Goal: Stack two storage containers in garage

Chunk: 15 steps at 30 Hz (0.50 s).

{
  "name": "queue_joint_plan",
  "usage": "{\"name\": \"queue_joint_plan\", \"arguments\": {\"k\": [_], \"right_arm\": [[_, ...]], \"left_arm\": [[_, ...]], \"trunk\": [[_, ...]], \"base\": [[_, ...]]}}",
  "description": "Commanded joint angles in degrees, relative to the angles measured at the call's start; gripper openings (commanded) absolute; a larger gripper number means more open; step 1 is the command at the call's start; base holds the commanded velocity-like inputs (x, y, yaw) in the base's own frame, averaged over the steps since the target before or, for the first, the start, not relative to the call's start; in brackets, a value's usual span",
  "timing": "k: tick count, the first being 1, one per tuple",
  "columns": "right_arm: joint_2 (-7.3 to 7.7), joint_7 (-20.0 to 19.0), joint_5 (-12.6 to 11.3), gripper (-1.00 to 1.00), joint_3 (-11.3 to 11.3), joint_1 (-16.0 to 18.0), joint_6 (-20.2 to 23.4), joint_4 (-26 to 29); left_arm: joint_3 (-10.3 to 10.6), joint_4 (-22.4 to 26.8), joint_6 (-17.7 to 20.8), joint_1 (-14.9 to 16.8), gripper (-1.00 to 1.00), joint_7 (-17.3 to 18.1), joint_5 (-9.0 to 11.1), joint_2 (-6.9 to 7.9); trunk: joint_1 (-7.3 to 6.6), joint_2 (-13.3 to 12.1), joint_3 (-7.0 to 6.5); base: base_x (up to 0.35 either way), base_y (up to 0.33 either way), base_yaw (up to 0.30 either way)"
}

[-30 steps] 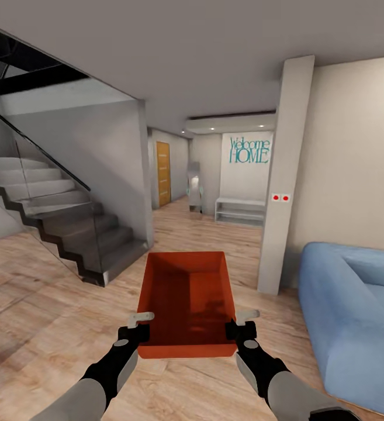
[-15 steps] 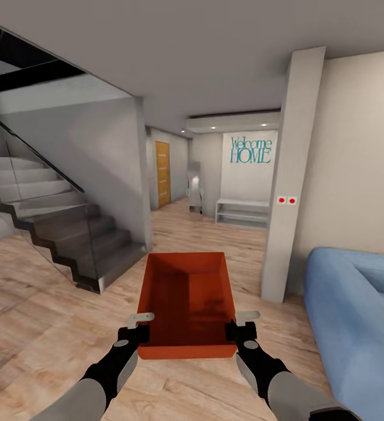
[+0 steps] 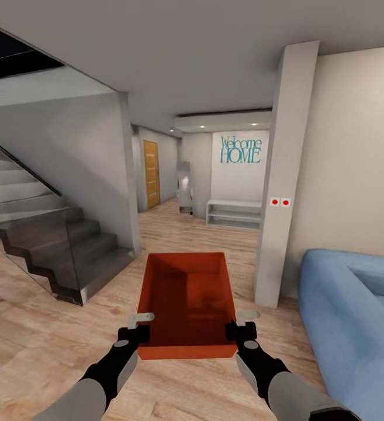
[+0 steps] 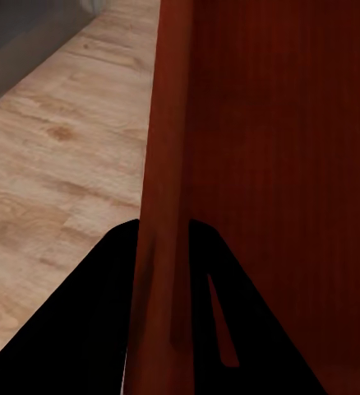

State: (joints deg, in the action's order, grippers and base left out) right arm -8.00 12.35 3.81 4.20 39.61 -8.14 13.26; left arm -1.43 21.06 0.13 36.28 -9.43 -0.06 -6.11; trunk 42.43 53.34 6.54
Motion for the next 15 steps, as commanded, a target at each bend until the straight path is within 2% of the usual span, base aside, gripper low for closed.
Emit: {"name": "queue_joint_plan", "arguments": {"k": [1, 5, 15], "right_arm": [[0.11, 0.52, 0.37, -1.00, -0.74, 0.09, -0.12, -0.08], [0.10, 0.49, 0.40, -1.00, -0.75, 0.10, -0.12, -0.08], [0.18, 0.49, 0.41, -1.00, -0.77, 0.10, -0.10, -0.08]], "left_arm": [[-0.22, 0.12, 0.05, 0.02, -1.00, -0.41, -0.38, 0.04], [-0.19, 0.12, 0.05, 0.02, -1.00, -0.41, -0.38, 0.04], [-0.16, 0.04, 0.05, 0.02, -1.00, -0.41, -0.38, 0.04]], "trunk": [[0.04, 0.06, 0.08], [0.04, 0.06, 0.08], [0.04, 0.06, 0.08]], "base": [[0.323, 0.000, -0.239], [0.323, 0.000, -0.088], [0.323, 0.000, -0.007]]}}
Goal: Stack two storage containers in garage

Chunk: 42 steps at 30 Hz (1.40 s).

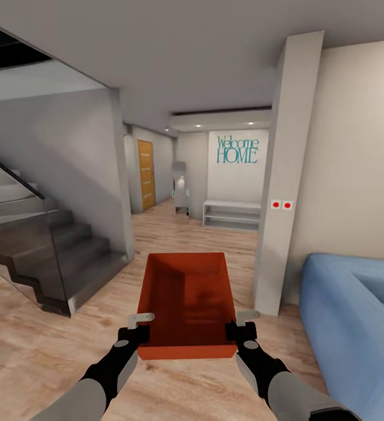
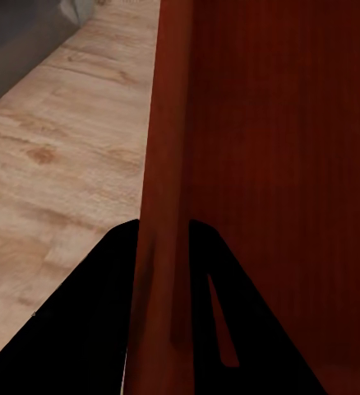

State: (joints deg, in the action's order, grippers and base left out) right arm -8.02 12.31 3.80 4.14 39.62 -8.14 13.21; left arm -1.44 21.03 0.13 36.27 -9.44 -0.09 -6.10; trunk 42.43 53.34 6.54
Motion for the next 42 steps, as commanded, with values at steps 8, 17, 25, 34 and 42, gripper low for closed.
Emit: {"name": "queue_joint_plan", "arguments": {"k": [8, 17, 25, 34, 42], "right_arm": [[0.20, 0.54, 0.42, -1.00, -0.72, 0.10, -0.19, -0.03], [0.20, 0.54, 0.42, -1.00, -0.72, 0.10, -0.40, -0.03], [0.20, 0.52, 0.35, -1.00, -0.72, 0.09, -0.57, -0.03], [0.21, 0.52, 0.33, -1.00, -0.72, 0.10, -0.50, -0.03], [0.20, 0.52, 0.33, -1.00, -0.72, 0.10, -0.49, -0.03]], "left_arm": [[-0.14, 0.11, 0.05, 0.02, -1.00, -0.40, -0.35, 0.04], [-0.12, 0.39, 0.05, 0.02, -1.00, -0.50, -0.48, 0.04], [-0.06, 0.27, 0.05, 0.02, -1.00, -0.43, -0.51, -0.12], [-0.14, -0.14, 0.05, 0.02, -1.00, -0.42, -0.42, 0.07], [-0.14, -0.12, 0.05, 0.02, -1.00, -0.51, -0.36, 0.92]], "trunk": [[0.04, 0.06, 0.08], [0.04, 0.06, 0.08], [0.04, 0.06, 0.08], [0.04, 0.06, 0.08], [0.04, 0.06, 0.08]], "base": [[0.323, 0.000, 0.000], [0.323, 0.000, 0.000], [0.323, 0.000, 0.000], [0.323, 0.000, 0.000], [0.323, 0.000, 0.000]]}}
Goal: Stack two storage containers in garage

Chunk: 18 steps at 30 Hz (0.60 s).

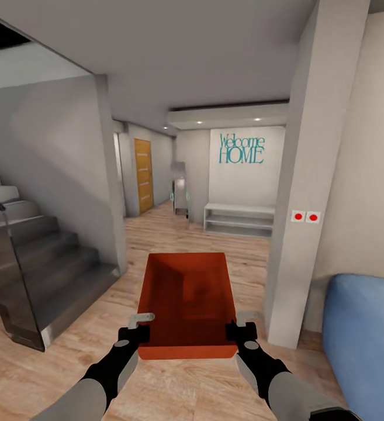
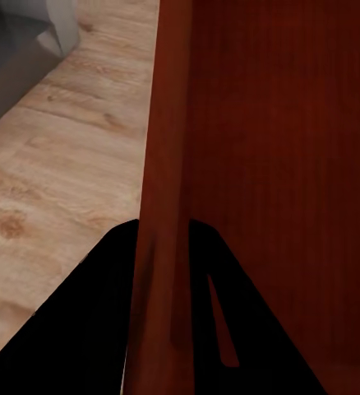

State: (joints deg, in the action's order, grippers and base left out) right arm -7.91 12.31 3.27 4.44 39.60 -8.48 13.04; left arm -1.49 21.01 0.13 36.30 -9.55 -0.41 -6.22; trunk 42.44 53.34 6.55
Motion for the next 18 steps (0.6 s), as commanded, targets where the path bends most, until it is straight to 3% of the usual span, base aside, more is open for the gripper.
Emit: {"name": "queue_joint_plan", "arguments": {"k": [1, 18], "right_arm": [[0.09, 0.52, 0.86, -1.00, -1.01, 0.12, -0.16, 0.14], [0.09, 0.52, 0.86, -1.00, -1.01, 0.09, -0.22, 0.14]], "left_arm": [[-0.10, -0.11, 0.05, 0.00, -1.00, -0.39, -0.04, 1.07], [-0.09, -0.25, 0.05, 0.00, -1.00, -0.38, -0.12, 1.30]], "trunk": [[0.04, 0.06, 0.08], [0.04, 0.06, 0.08]], "base": [[0.323, 0.000, 0.000], [0.323, 0.000, 0.000]]}}
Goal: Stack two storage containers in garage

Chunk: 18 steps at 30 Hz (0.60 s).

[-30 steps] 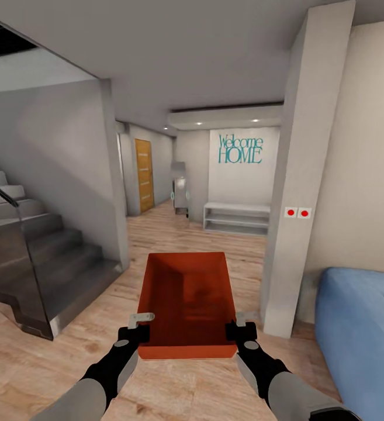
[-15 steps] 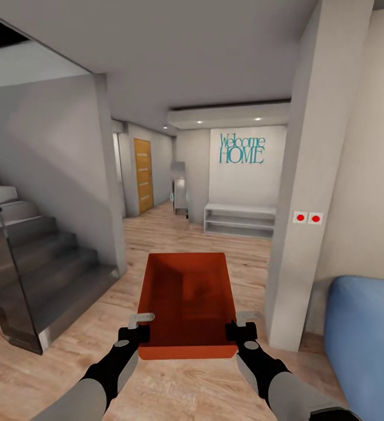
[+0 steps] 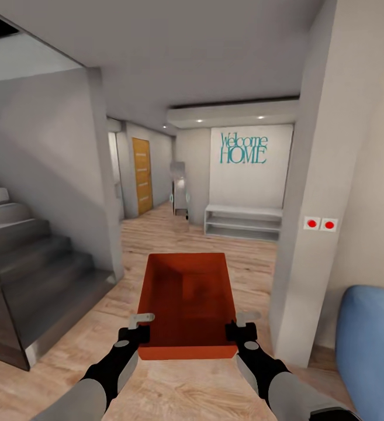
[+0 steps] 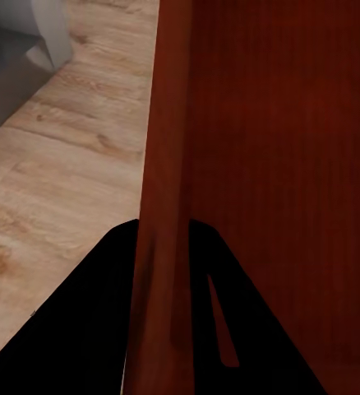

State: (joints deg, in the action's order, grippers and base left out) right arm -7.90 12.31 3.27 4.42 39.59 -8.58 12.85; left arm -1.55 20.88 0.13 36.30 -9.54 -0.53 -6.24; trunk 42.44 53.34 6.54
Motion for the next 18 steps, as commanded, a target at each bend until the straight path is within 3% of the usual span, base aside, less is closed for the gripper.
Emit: {"name": "queue_joint_plan", "arguments": {"k": [1, 18], "right_arm": [[0.08, 0.52, 0.87, -1.00, -1.00, 0.12, -0.12, 0.34], [0.16, 0.52, 0.95, -1.00, -1.00, 0.11, -0.12, 0.34]], "left_arm": [[-0.03, -0.13, 0.05, 0.00, -1.00, -0.39, 0.00, 1.32], [-0.03, -0.09, 0.05, 0.00, -1.00, -0.39, -0.04, 1.32]], "trunk": [[0.04, 0.06, 0.09], [0.04, 0.06, 0.09]], "base": [[0.323, 0.000, 0.000], [0.323, 0.000, 0.000]]}}
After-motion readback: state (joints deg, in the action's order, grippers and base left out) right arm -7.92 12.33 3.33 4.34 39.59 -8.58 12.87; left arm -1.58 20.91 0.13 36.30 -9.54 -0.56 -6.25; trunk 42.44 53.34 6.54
